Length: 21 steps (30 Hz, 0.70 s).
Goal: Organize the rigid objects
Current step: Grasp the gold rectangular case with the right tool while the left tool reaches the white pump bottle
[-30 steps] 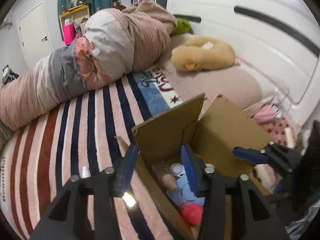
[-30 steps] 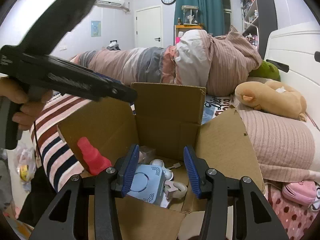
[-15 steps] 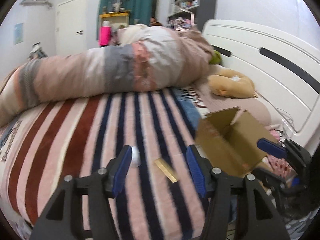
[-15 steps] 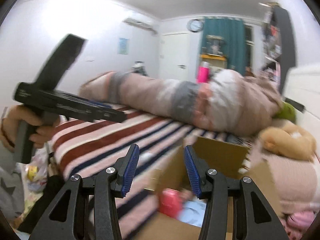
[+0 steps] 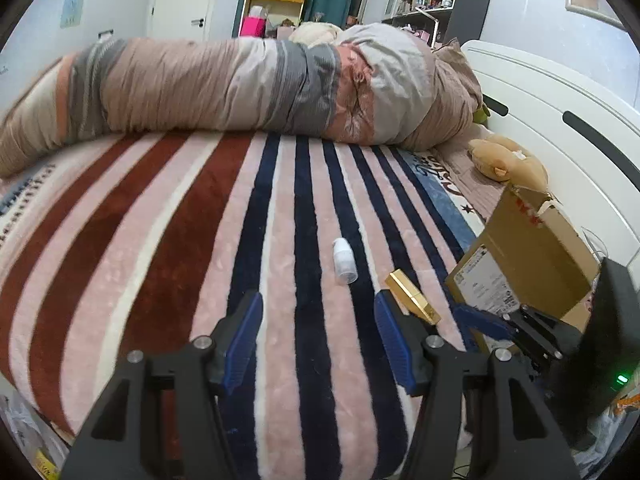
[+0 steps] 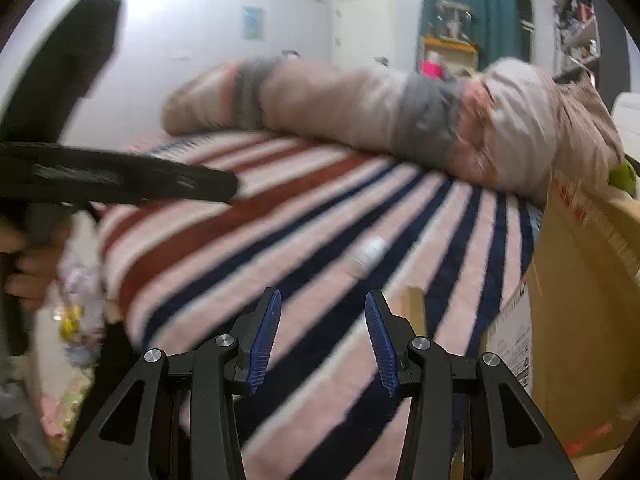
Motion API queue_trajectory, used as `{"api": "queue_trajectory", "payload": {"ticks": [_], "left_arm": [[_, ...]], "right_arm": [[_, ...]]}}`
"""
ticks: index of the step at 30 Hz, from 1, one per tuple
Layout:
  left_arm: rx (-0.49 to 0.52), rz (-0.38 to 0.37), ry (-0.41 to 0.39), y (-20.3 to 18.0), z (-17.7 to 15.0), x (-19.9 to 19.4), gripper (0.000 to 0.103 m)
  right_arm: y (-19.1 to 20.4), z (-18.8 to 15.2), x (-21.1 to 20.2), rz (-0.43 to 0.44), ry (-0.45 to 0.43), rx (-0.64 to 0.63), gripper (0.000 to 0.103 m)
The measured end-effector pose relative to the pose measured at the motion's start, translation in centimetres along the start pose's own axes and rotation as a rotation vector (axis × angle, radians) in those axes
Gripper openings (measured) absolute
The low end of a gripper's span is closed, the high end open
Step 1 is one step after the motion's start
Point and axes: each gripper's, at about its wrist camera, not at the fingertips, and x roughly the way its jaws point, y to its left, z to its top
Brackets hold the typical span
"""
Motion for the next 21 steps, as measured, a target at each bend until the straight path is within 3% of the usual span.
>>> {"api": "queue_trajectory", "payload": {"ticks": [5,10,16,19,21], "left_arm": [[0.002,-0.020,0.047,1.1,0.1,3.9,0.054],[0.008,-0.064,0.090,0.8,0.1,7.8,0.054],[0.012,-0.127,0.147,-0.7,0.7,12.8,0.054],[0.015,-0.144,0.172,-1.8,1.1,14.9,0.054],[0.008,-0.149,0.184,-2.4,1.4,16.3,0.048]], "right_arm": [[-3.7,-0.9,4.2,-0.139,0.091,0.037,0.040],[-4.8,-2.0,7.1,-0.242,0.129,-0.020,0.040],[-5.8,-2.4,8.8,-0.256,0.172,0.014,0.040],[-5.6,-2.7,8.9,-0.247,0.162,0.011,0.027],[-5.7,-2.8,8.9,-0.226,0.159,0.020,0.024]]}}
